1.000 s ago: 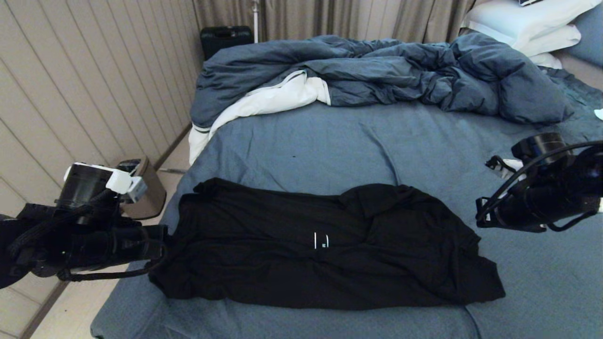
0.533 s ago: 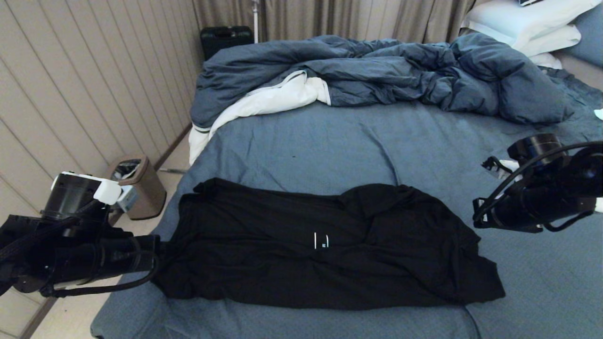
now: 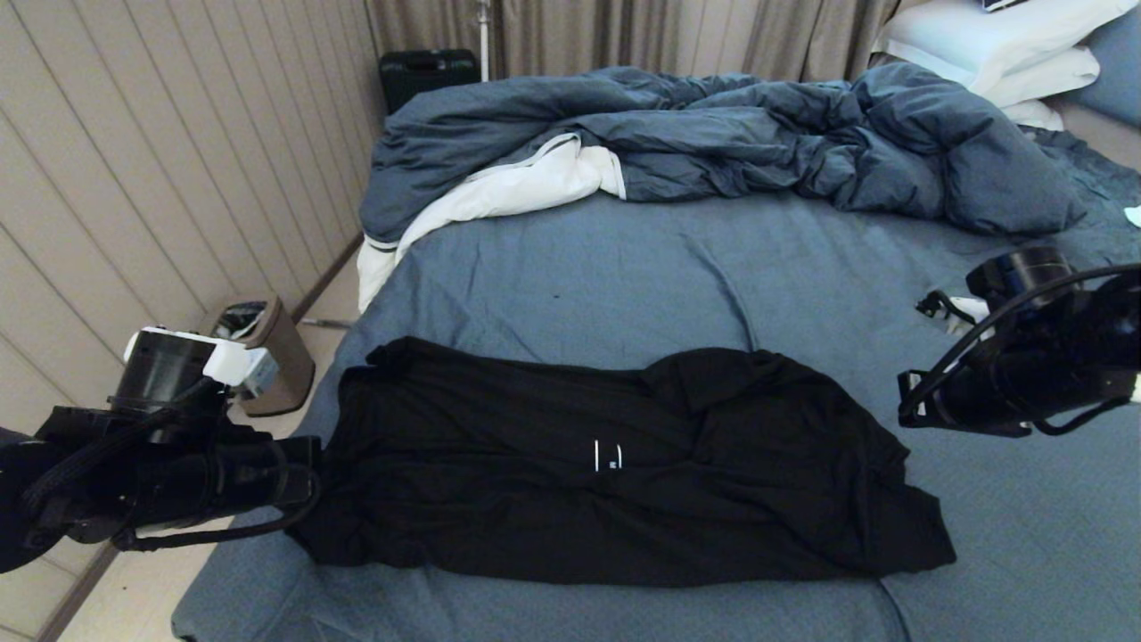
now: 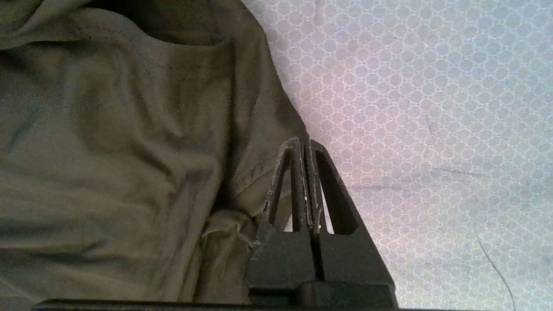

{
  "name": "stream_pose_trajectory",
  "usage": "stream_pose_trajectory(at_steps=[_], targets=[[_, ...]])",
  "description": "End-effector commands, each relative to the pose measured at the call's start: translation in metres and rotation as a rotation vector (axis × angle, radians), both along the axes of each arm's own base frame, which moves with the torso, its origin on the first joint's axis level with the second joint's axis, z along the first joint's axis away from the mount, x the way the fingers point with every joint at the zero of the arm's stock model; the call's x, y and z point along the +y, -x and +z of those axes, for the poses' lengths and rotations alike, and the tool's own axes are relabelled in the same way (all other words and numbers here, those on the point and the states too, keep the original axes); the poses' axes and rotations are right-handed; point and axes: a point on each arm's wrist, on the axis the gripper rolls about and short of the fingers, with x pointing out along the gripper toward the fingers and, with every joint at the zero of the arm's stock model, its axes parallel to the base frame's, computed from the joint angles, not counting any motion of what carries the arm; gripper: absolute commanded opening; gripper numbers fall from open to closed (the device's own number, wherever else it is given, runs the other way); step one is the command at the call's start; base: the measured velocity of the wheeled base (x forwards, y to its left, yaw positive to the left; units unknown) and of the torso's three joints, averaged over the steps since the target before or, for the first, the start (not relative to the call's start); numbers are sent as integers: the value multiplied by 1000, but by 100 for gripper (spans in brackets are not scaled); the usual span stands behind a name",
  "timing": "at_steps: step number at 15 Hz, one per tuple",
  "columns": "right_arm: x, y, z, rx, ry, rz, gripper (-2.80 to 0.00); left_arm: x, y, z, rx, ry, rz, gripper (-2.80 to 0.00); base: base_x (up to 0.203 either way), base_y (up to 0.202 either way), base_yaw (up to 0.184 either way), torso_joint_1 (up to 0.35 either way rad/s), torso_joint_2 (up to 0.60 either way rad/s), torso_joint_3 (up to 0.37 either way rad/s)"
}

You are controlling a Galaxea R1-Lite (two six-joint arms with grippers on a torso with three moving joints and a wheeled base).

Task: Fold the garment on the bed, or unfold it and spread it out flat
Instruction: Unford the black T-shirt

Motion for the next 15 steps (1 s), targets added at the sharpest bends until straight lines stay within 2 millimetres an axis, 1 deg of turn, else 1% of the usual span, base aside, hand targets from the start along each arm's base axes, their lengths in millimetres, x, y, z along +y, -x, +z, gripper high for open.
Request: stream_pose_trajectory(at_steps=[1, 7, 11, 13, 15], targets=[[0, 1, 1, -3, 0, 0, -280, -2, -5, -9, 32, -6, 2, -280, 0, 0, 0, 0, 0, 0], [0, 0, 2, -8, -1, 1, -280, -1, -4, -11, 39, -7, 5, -280, 0, 0, 0, 0, 0, 0], [1, 0, 3, -10, -1, 1, -280, 0, -1, -3, 6, 11, 17, -280, 0, 0, 0, 0, 0, 0], [0, 0, 3, -11, -1, 0, -280, 2, 9, 11, -40, 25, 18, -280, 0, 0, 0, 0, 0, 0], [0, -1, 5, -17, -1, 0, -280, 6, 31, 28, -79, 35, 6, -280, 0, 0, 0, 0, 0, 0]])
